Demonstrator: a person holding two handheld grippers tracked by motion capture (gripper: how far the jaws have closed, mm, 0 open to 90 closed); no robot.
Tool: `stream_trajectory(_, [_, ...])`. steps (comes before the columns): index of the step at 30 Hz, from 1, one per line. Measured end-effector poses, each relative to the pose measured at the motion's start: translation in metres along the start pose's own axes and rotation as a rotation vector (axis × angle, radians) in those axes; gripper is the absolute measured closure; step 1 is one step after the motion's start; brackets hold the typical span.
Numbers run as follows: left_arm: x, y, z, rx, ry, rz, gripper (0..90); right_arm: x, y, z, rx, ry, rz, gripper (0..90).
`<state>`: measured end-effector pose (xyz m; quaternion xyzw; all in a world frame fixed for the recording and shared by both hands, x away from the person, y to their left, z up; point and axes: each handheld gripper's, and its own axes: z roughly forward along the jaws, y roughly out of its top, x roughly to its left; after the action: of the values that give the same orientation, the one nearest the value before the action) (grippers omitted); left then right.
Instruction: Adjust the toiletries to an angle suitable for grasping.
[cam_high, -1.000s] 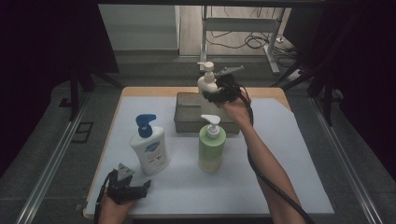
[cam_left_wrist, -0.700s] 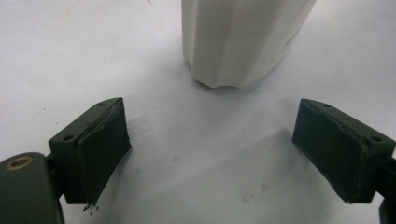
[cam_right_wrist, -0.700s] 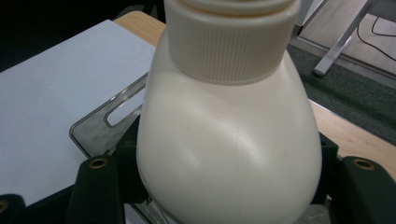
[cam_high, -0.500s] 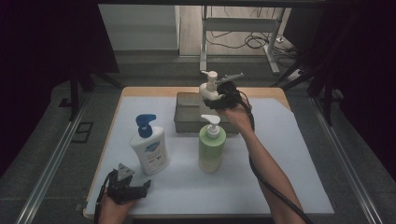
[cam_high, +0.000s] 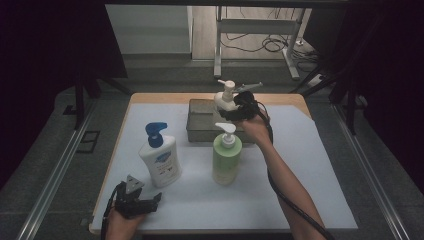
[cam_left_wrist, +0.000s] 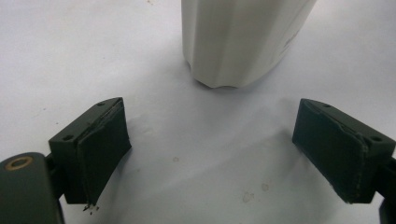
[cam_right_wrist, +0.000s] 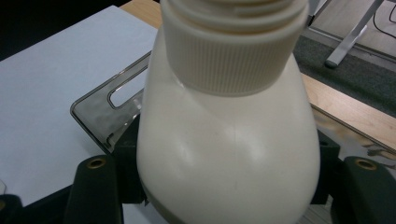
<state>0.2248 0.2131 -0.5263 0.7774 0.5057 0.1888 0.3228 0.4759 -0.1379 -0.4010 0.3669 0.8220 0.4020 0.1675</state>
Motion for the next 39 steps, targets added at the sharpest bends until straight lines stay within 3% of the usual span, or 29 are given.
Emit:
stream_trajectory(10, [0.000,0.000,0.000,0.000,0.000,0.000,10.2,-0.003,-0.003,0.000,-0.007,0.037,0.003,31.5])
stream_trajectory(23, [0.000,0.000,0.000,-0.001,-0.001,-0.001,10.2,-0.006,-0.012,-0.023,-0.014,0.035,-0.020,28.7])
stream_trajectory(28, [0.000,0.000,0.000,0.002,0.000,0.004,10.2,-0.010,-0.017,-0.036,-0.019,0.041,-0.003,29.1])
stream_trajectory(32, [0.000,0.000,0.000,0.002,0.001,0.003,10.2,-0.014,-0.022,-0.045,-0.025,0.045,0.011,33.1])
stream_trajectory(39, [0.000,0.000,0.000,0.002,0.001,0.003,10.2,-0.023,-0.034,-0.054,-0.017,0.035,0.032,49.8])
